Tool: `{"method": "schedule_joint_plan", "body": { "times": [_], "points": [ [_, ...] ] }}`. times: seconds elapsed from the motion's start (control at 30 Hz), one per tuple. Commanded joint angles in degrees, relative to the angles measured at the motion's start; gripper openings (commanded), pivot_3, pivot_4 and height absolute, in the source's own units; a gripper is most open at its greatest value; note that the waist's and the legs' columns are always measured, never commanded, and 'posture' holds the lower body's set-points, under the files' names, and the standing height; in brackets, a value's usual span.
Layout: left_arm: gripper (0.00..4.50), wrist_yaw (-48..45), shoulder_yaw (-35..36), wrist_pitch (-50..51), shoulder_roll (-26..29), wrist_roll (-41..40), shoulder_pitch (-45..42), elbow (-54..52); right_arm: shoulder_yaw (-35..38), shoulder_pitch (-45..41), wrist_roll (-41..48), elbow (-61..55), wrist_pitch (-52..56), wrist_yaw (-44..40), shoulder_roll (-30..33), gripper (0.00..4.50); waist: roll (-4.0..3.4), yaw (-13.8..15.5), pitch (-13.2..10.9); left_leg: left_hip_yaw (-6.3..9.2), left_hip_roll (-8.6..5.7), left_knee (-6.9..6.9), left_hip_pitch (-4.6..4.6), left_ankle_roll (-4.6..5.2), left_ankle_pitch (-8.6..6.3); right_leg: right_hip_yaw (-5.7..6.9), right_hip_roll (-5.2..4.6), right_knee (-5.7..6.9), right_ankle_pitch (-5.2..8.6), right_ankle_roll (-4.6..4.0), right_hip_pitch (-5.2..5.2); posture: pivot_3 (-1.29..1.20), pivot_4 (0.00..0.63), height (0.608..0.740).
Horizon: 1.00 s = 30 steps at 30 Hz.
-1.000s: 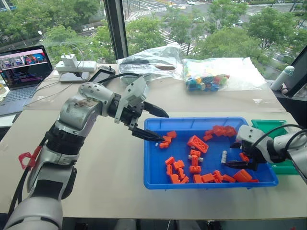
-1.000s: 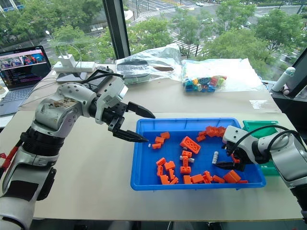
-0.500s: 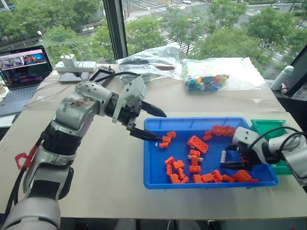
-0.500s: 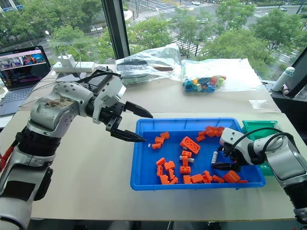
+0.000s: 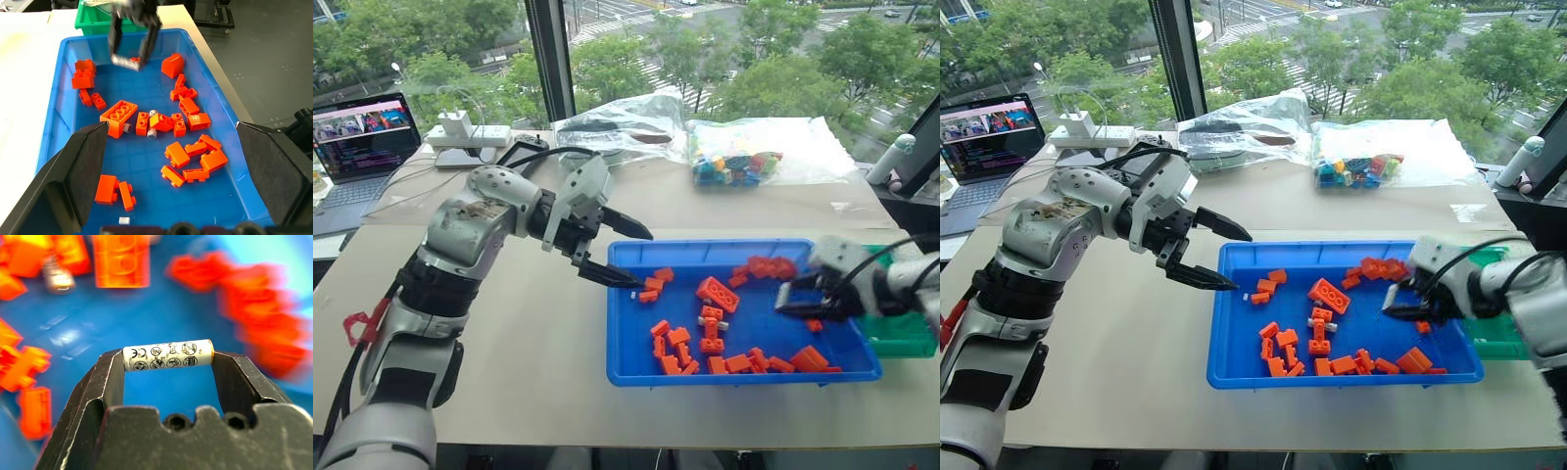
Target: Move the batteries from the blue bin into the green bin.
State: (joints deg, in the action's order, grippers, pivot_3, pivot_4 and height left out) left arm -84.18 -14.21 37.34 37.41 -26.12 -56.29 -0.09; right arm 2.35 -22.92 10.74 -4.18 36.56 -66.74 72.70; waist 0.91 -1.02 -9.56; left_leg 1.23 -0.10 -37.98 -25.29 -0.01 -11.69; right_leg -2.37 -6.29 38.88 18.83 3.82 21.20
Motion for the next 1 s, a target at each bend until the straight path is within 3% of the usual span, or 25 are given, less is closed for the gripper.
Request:
{"method": "schedule_joint_plan", "body": {
  "times": [0.03,0.23,0.53,0.6,0.63,0.73,1.0],
  "points": [
    [4.5,-0.87,0.77,-1.53,-0.84,-0.32,-2.19,1.01,7.33,-0.36,-4.47,1.75,-0.2,1.48,9.39,2.54,-0.01,0.27,-0.01,0.0,0.0,0.01,0.0,0.0,0.0,0.01,0.0,0.0,0.0,0.0,0.0,0.0,0.15,0.737],
    [4.5,-1.09,0.77,-2.48,-2.11,-0.09,-2.8,2.27,10.7,6.08,-8.47,9.49,-6.56,1.6,14.29,2.54,0.05,0.11,0.01,-0.06,0.01,0.01,0.0,0.03,-0.02,-0.01,0.0,-0.08,0.0,0.0,-0.05,0.0,0.15,0.737],
    [4.5,-1.24,0.72,-2.59,-2.41,-0.01,-2.58,1.99,4.61,7.06,-10.93,15.68,-11.44,3.5,8.97,2.54,-0.02,-1.21,0.01,-0.07,0.02,0.01,0.01,0.01,-0.01,-0.05,0.01,-0.05,0.0,-0.01,0.01,0.0,0.15,0.737],
    [4.5,-1.1,0.92,-2.5,-2.28,-0.03,-2.55,1.89,4.42,5.86,-10.31,15.32,-10.52,3.49,8.18,3.55,-0.05,-1.24,0.0,-0.08,0.02,0.01,0.01,0.01,-0.01,-0.05,0.01,-0.05,0.0,-0.01,0.01,0.0,0.15,0.737],
    [4.5,-0.94,1.09,-2.3,-2.24,-0.11,-2.52,1.8,4.28,5.52,-10.18,15.11,-10.34,3.32,8.19,3.61,-0.06,-1.24,0.0,-0.07,0.02,0.01,0.01,0.01,-0.01,-0.05,0.01,-0.05,0.0,-0.01,0.01,0.0,0.15,0.737],
    [4.5,-0.59,1.34,-2.05,-2.09,-0.18,-2.32,1.63,4.28,3.89,-10.06,14.44,-10.07,2.88,8.8,4.47,-0.06,-1.29,0.0,-0.07,0.03,0.01,0.01,0.01,-0.01,-0.04,0.01,-0.06,0.0,-0.01,0.01,0.0,0.15,0.737],
    [4.5,0.19,1.81,-2.18,-1.63,-0.2,-1.71,1.64,4.2,-9.42,0.16,0.62,1.62,-0.96,4.95,4.47,-0.17,-1.46,-0.02,-0.01,0.05,0.01,0.02,0.0,0.0,-0.02,0.04,-0.1,0.01,-0.01,0.03,0.0,0.15,0.737]
  ]
}}
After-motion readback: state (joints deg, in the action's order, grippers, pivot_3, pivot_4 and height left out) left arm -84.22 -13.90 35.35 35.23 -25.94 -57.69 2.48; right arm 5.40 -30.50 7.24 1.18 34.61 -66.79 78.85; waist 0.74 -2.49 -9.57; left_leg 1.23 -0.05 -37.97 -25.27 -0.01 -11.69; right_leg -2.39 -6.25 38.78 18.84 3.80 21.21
